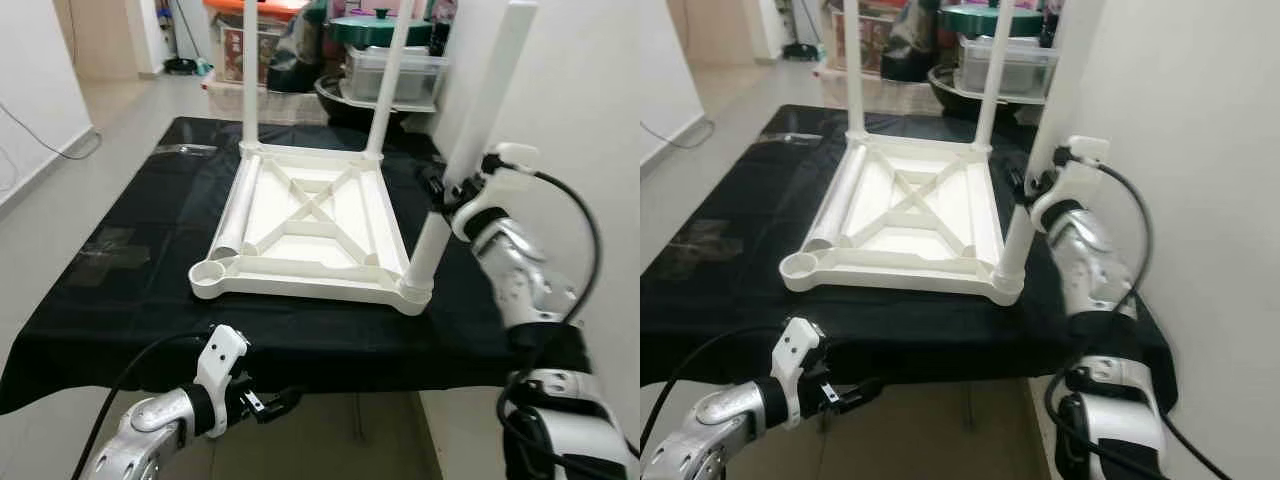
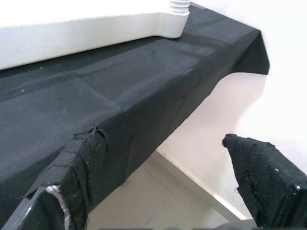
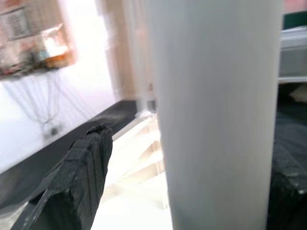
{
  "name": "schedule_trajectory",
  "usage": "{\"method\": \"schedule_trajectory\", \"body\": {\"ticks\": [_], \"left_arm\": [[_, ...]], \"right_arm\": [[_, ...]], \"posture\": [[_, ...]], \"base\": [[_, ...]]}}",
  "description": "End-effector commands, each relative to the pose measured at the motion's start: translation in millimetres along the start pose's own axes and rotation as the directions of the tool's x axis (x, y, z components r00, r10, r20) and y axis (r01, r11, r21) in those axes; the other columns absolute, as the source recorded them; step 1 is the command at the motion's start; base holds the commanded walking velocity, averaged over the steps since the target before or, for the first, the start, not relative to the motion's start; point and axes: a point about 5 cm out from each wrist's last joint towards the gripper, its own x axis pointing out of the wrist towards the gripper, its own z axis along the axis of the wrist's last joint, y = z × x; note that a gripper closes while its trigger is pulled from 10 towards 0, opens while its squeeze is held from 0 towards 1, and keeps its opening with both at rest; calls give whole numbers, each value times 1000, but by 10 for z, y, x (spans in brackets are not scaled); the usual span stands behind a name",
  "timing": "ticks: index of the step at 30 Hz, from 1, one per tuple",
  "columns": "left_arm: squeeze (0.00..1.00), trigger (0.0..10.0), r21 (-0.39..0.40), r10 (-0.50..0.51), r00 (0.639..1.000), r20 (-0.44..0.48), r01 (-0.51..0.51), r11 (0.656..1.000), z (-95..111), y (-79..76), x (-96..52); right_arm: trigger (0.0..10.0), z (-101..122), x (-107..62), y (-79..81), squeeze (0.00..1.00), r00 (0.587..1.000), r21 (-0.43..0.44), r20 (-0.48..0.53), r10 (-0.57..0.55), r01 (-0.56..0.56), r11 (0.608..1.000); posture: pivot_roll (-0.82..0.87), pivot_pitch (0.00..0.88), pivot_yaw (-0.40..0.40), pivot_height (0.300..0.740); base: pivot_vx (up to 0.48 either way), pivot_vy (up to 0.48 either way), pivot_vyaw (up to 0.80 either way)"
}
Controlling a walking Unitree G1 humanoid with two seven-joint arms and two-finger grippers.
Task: Building children table
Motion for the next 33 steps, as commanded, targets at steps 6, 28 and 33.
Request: {"method": "schedule_trajectory", "body": {"ticks": [6, 28, 33], "left_arm": [[0, 10000, -1, -5, 1000, -21, 5, 1000, -35, 11, 13], [0, 10000, 0, -5, 1000, -24, 5, 1000, -55, -7, 10], [0, 10000, -1, -7, 1000, -28, 6, 1000, -68, -13, -4]], "right_arm": [[8902, -327, -52, 173, 0, 910, 50, -186, 371, -368, 929], [0, -532, 200, 159, 0, 973, 32, -173, 150, -147, 989], [0, -673, 124, -6, 0, 950, 1, -207, -234, 239, 971]], "posture": [[80, 0, -105, 740], [89, 0, -118, 740], [83, 0, -116, 740]], "base": [[0, 0, 0], [0, 0, 0], [0, 0, 0]]}}
